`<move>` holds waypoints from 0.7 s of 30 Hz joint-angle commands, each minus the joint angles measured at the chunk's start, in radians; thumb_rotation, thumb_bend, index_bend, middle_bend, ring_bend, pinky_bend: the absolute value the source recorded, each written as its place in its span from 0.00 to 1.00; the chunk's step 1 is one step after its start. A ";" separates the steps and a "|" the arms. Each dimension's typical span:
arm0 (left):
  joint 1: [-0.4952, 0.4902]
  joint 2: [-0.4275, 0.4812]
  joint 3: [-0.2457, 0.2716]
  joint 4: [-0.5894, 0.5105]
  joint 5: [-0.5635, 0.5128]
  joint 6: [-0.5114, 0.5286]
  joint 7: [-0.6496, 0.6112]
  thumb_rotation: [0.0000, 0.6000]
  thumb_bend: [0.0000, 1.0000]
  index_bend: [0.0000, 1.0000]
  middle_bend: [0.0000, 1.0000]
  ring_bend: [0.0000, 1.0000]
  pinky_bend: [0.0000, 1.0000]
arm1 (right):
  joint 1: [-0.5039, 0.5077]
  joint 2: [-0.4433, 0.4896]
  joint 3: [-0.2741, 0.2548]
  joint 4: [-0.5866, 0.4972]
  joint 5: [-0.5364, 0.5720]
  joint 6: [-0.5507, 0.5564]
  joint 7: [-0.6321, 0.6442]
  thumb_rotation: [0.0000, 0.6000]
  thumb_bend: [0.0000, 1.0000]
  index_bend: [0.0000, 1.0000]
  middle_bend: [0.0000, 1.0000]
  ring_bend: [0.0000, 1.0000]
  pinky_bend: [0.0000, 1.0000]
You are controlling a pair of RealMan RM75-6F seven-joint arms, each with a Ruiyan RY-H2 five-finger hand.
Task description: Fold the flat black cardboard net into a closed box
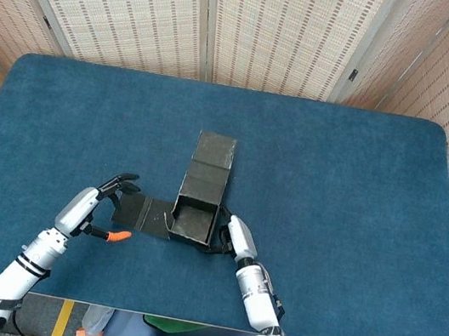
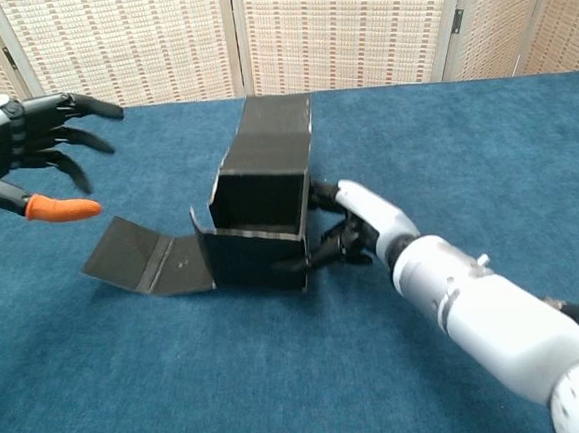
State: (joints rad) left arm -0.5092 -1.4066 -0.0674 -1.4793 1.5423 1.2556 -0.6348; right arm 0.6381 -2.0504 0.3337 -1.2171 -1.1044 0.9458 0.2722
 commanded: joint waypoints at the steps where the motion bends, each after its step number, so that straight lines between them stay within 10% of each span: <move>1: -0.009 0.017 0.045 0.039 0.116 0.018 -0.031 1.00 0.23 0.59 0.57 0.79 0.89 | 0.024 0.035 0.082 -0.060 0.041 -0.036 0.041 1.00 0.21 0.44 0.61 0.85 1.00; 8: -0.137 0.046 0.162 0.141 0.357 -0.044 -0.154 1.00 0.25 0.58 0.57 0.83 0.92 | 0.040 0.145 0.203 -0.231 0.139 -0.120 0.101 1.00 0.21 0.44 0.61 0.85 1.00; 16: -0.243 -0.005 0.163 0.134 0.290 -0.265 -0.065 1.00 0.25 0.46 0.44 0.83 0.92 | -0.016 0.271 0.205 -0.406 0.159 -0.199 0.215 1.00 0.20 0.44 0.61 0.84 1.00; 21: -0.218 -0.038 0.100 0.162 0.174 -0.228 -0.073 1.00 0.25 0.35 0.34 0.83 0.93 | -0.056 0.336 0.175 -0.456 0.132 -0.218 0.262 1.00 0.21 0.44 0.61 0.85 1.00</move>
State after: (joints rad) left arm -0.7344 -1.4224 0.0662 -1.3341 1.7729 0.9915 -0.7101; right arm 0.5958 -1.7328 0.5203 -1.6589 -0.9622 0.7375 0.5223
